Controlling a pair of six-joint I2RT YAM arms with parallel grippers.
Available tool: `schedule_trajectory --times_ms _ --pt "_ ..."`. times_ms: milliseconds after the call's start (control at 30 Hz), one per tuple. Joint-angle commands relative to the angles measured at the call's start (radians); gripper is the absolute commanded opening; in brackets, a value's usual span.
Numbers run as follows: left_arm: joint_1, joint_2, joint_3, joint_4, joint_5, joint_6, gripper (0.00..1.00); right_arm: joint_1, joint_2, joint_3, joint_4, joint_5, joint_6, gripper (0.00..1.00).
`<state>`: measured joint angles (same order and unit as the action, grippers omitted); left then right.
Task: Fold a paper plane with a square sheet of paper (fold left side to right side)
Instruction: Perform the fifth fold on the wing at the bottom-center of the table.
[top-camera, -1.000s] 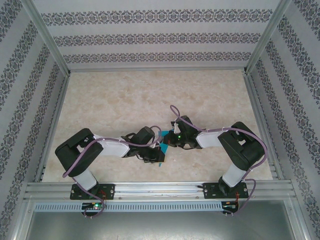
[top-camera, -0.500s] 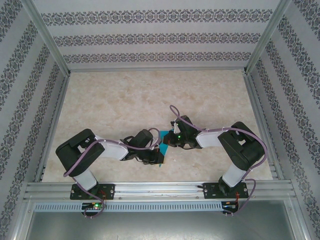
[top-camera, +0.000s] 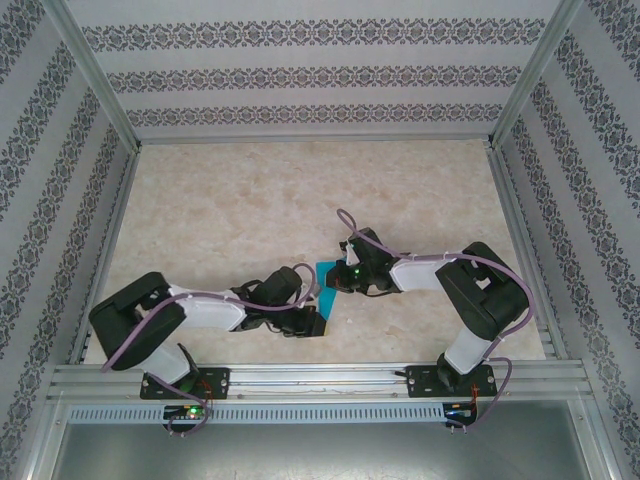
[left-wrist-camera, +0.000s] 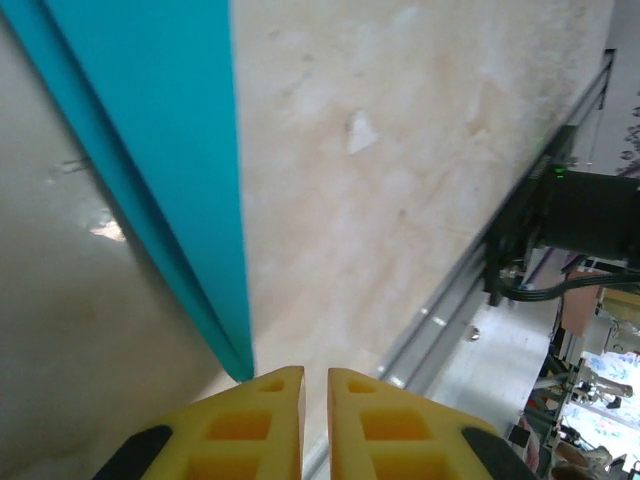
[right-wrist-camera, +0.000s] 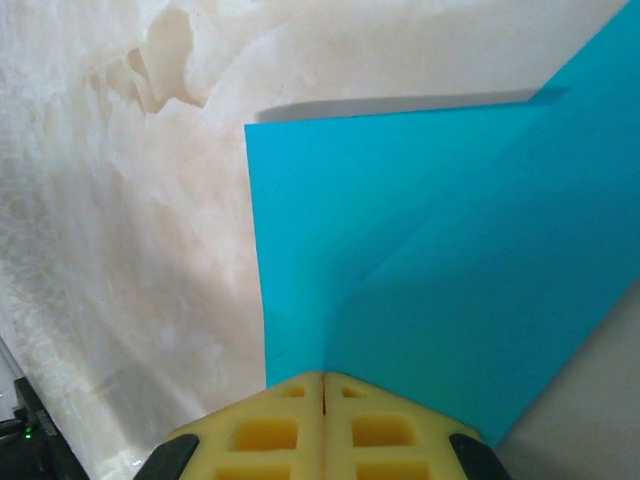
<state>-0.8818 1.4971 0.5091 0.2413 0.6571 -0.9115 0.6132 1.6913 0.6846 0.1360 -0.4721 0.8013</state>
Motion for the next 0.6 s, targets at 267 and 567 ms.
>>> schedule_trajectory --times_ms 267,567 --pt "0.138 -0.438 0.015 -0.328 -0.321 0.196 0.28 0.03 -0.194 0.124 -0.372 0.224 -0.114 0.27" --pt "0.217 -0.541 0.046 -0.436 -0.527 0.307 0.43 0.198 -0.224 0.165 -0.573 0.525 -0.036 0.58"
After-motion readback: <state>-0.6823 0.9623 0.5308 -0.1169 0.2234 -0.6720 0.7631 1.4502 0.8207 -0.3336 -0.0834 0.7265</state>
